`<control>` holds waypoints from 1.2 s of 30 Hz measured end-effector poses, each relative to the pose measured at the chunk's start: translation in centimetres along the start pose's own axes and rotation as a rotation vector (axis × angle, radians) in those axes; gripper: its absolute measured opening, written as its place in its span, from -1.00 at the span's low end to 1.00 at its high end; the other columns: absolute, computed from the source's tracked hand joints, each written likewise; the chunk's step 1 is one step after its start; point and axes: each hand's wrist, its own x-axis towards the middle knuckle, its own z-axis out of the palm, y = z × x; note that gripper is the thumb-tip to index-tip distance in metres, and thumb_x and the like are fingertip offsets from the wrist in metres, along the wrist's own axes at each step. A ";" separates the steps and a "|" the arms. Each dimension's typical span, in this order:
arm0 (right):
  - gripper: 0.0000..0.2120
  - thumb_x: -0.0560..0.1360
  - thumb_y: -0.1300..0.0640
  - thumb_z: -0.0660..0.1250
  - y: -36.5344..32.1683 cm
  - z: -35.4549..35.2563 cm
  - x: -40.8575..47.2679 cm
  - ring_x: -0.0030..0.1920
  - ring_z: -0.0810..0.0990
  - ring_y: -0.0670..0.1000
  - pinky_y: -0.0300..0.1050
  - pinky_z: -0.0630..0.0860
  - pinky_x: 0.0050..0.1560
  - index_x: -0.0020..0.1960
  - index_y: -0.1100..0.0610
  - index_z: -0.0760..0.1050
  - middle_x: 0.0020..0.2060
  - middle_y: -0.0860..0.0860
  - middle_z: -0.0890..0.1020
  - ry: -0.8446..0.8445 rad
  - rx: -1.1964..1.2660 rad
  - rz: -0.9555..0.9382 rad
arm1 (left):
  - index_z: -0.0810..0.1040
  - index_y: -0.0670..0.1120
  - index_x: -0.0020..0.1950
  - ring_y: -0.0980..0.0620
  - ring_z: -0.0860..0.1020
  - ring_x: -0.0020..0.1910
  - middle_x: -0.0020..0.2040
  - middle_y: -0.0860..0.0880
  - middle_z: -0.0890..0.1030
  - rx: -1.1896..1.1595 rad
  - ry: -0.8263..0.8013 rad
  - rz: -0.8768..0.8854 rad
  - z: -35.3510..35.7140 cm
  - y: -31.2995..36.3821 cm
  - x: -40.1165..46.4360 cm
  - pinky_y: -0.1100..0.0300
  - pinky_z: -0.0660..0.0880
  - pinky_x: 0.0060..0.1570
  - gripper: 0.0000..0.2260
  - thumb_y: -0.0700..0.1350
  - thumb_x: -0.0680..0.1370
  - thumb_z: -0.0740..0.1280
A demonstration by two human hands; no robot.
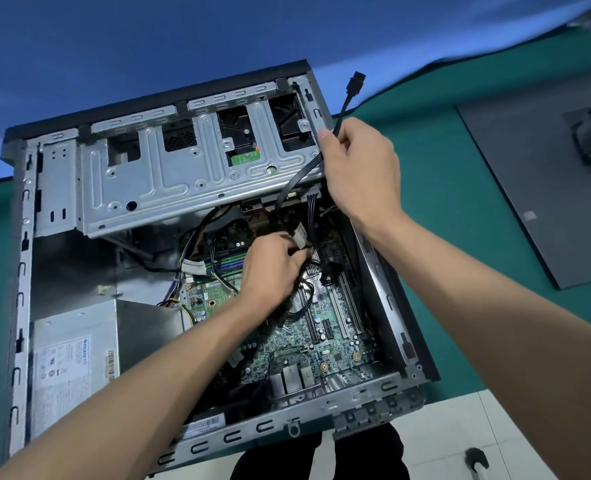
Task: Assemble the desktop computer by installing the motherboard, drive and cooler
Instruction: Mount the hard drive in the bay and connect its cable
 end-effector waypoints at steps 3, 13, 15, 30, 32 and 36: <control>-0.62 0.58 -0.03 0.18 0.0 0.0 0.0 -0.39 0.32 -0.02 -0.08 0.21 -0.30 -0.36 0.04 0.19 -0.44 -0.07 0.37 0.002 0.013 0.008 | 0.61 -0.20 -0.19 -0.01 0.59 -0.42 -0.26 -0.08 0.65 -0.050 -0.053 -0.019 0.4 0.1 -1.3 0.09 0.55 -0.40 -0.82 -0.13 0.54 0.33; -0.68 0.50 -0.17 0.23 -0.7 -0.5 -1.8 -0.26 0.48 0.01 -0.12 0.30 -0.27 -0.29 0.03 0.41 -0.42 -0.09 0.49 -0.015 -0.143 -0.139 | 0.54 -0.04 -0.19 0.06 0.51 -0.54 -0.29 -0.07 0.63 -0.469 0.029 -0.284 0.7 -1.1 -0.9 0.18 0.38 -0.59 -0.89 -0.18 0.53 0.37; -0.65 0.55 -0.16 0.15 -1.3 -0.9 -2.9 -0.22 0.49 0.07 -0.09 0.29 -0.27 -0.29 0.04 0.36 -0.37 -0.06 0.51 -0.065 -0.244 -0.249 | 0.61 -0.09 -0.20 0.07 0.52 -0.50 -0.30 -0.09 0.65 -0.404 0.022 -0.271 0.5 -1.4 -0.9 0.17 0.40 -0.48 -0.90 -0.15 0.52 0.38; -0.54 0.53 0.25 -0.09 -0.3 -0.2 -9.5 0.30 0.33 0.13 -0.02 0.10 0.40 0.36 0.23 0.35 0.26 0.10 0.46 -0.628 -0.863 -0.642 | 0.55 -0.12 -0.40 0.16 0.34 -0.68 -0.67 0.07 0.42 -0.531 -0.026 -0.270 -2.0 -1.3 -1.1 0.30 0.29 -0.57 -0.75 -0.23 0.49 0.40; -0.54 0.57 0.21 0.02 0.2 0.4 -9.4 0.34 0.34 0.09 -0.04 0.16 0.36 0.46 0.18 0.19 0.38 0.07 0.34 -0.678 -0.859 -0.536 | 0.58 -0.13 -0.33 0.13 0.34 -0.69 -0.64 0.00 0.45 -0.562 -0.041 -0.311 -2.1 -1.5 -1.0 0.28 0.28 -0.58 -0.81 -0.21 0.51 0.39; -0.30 0.53 0.18 0.24 1.2 1.6 -9.3 0.38 0.33 0.10 -0.02 0.37 0.24 0.54 0.13 -0.08 0.49 0.05 0.15 -0.749 -0.877 -0.349 | 0.62 -0.26 -0.13 0.11 0.36 -0.67 -0.48 -0.07 0.56 -0.640 -0.077 -0.337 -2.1 -1.4 -1.1 0.30 0.31 -0.59 -0.91 -0.24 0.52 0.37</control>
